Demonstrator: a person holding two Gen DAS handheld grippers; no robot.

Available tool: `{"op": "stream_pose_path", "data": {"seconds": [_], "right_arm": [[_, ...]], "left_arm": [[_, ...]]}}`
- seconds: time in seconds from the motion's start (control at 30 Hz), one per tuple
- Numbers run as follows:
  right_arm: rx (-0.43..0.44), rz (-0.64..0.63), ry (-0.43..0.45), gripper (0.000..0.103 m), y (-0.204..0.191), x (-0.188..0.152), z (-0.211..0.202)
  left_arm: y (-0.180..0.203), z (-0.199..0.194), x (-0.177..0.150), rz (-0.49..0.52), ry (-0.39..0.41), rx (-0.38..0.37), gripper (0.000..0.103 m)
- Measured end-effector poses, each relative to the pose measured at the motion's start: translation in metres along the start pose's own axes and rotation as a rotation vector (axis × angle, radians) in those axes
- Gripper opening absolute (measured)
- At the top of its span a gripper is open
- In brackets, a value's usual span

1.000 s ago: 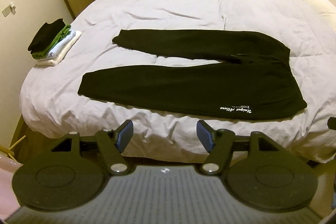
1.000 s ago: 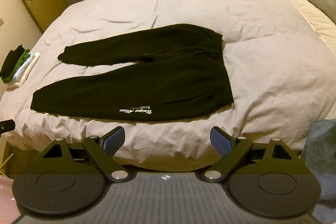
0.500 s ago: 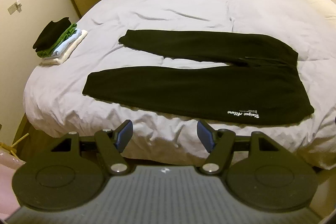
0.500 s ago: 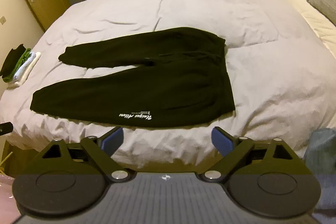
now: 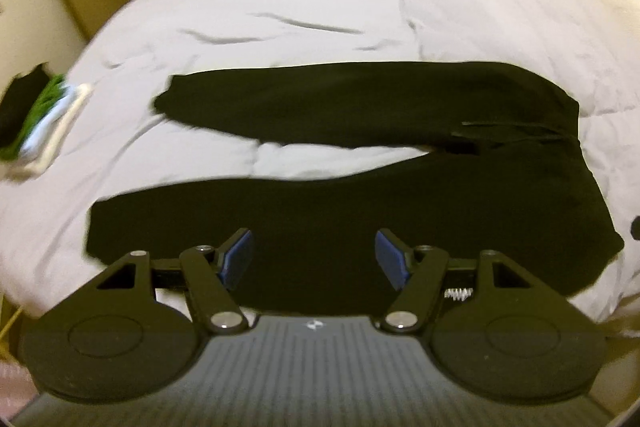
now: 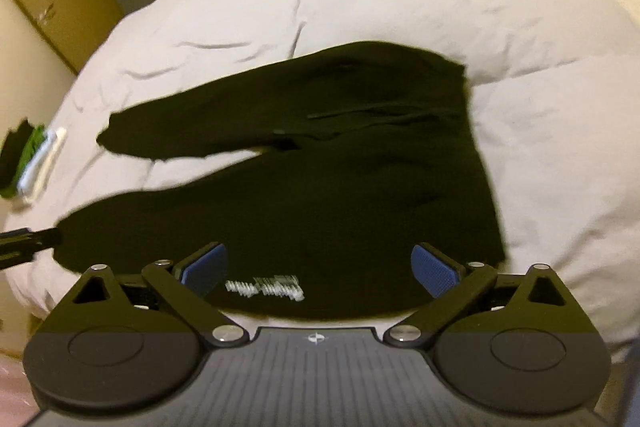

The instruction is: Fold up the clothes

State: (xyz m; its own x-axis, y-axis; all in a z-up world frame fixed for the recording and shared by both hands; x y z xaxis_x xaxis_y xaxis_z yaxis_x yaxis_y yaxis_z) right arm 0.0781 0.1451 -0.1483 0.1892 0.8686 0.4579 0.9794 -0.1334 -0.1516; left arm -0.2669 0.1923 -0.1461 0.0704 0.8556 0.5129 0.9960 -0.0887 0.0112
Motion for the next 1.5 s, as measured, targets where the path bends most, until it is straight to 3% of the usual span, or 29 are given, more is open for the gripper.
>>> {"op": "stream_pose_path", "data": {"seconds": [0.03,0.07,0.33,0.53,0.7,0.87,1.07,1.23,1.27,1.3,1.33,1.37,1.4,1.5], "right_arm": [[0.007,0.019,-0.014,0.087,0.0,0.008,0.015],[0.004,0.029,-0.027,0.084,-0.001,0.014,0.028],[-0.056,-0.01,-0.109,0.083,-0.011,0.075,0.137],[-0.068,-0.131,-0.082,0.076,-0.019,0.135,0.204],[-0.057,-0.283,-0.021,0.069,-0.02,0.194,0.239],[-0.085,-0.406,0.003,0.069,-0.009,0.239,0.265],[-0.128,-0.478,-0.042,0.069,0.018,0.266,0.295],[-0.073,-0.512,-0.138,0.066,0.029,0.267,0.317],[-0.071,-0.532,-0.145,0.064,0.029,0.266,0.32],[-0.069,-0.548,-0.157,0.057,0.027,0.265,0.321],[-0.067,-0.564,-0.168,0.04,0.026,0.263,0.322],[-0.05,-0.57,-0.18,0.029,0.026,0.264,0.324],[-0.049,-0.596,-0.186,0.005,0.023,0.263,0.325],[-0.098,-0.688,-0.154,0.003,0.014,0.257,0.318]], "left_arm": [[-0.002,0.016,0.01,0.02,-0.016,-0.019,0.061],[-0.004,0.032,0.022,0.046,-0.026,-0.039,0.06],[-0.012,0.158,0.105,0.202,-0.055,-0.166,0.058],[-0.01,0.245,0.156,0.36,-0.076,-0.282,0.057],[-0.021,0.306,0.203,0.52,-0.061,-0.318,0.057],[-0.049,0.357,0.241,0.599,-0.095,-0.35,0.057],[-0.086,0.402,0.253,0.636,-0.205,-0.411,0.057],[-0.11,0.431,0.24,0.666,-0.3,-0.418,0.061],[-0.112,0.434,0.238,0.665,-0.307,-0.422,0.057],[-0.11,0.435,0.236,0.67,-0.307,-0.427,0.045],[-0.108,0.435,0.235,0.676,-0.306,-0.431,0.035],[-0.106,0.435,0.233,0.682,-0.306,-0.436,0.016],[-0.101,0.432,0.23,0.715,-0.29,-0.418,0.005],[-0.093,0.409,0.215,0.812,-0.189,-0.316,0.003]]}}
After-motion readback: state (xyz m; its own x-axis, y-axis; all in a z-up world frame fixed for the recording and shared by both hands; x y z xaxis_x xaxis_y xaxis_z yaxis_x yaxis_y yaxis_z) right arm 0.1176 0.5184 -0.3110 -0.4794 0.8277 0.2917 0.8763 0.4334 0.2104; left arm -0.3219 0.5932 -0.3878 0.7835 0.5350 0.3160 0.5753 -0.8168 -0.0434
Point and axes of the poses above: each gripper's, at about its wrist camera, not at the fingertips, and z roughly the way its jaws point, y to its right, x to its top, the point moved 7 cm from there along z, roughly the way its jaws point, and after that the axes turned 9 degrees about -x, right-handed, at the moved point
